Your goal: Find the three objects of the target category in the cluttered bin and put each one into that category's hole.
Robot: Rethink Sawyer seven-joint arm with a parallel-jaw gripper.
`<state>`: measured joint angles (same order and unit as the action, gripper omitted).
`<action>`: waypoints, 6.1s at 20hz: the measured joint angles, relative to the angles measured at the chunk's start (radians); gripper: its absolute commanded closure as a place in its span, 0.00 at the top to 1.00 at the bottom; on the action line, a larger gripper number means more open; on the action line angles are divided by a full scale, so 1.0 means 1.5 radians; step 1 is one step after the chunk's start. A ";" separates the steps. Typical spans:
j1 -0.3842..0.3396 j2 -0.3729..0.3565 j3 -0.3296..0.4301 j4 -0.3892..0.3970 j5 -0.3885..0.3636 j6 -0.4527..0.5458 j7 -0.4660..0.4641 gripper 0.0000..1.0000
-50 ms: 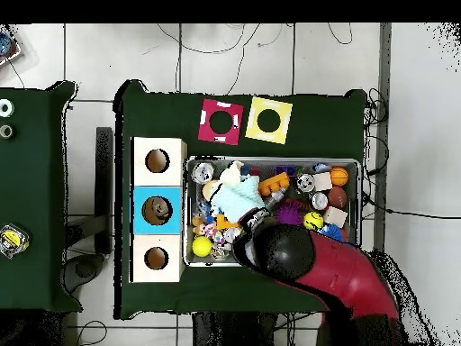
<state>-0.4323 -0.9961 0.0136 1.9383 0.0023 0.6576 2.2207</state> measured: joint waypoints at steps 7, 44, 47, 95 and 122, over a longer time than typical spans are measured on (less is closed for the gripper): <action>-0.074 -0.019 0.025 0.038 -0.025 -0.058 0.000 1.00; -0.244 0.044 0.454 0.182 -0.308 -0.188 0.000 1.00; -0.244 0.058 0.463 0.182 -0.340 -0.188 0.000 1.00; -0.461 0.164 0.594 0.073 -0.530 0.026 -0.158 1.00; -0.434 0.233 0.573 0.032 -0.641 0.006 -0.158 1.00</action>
<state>-1.0840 -0.6460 0.8737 1.9856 -0.9594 0.6662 1.9840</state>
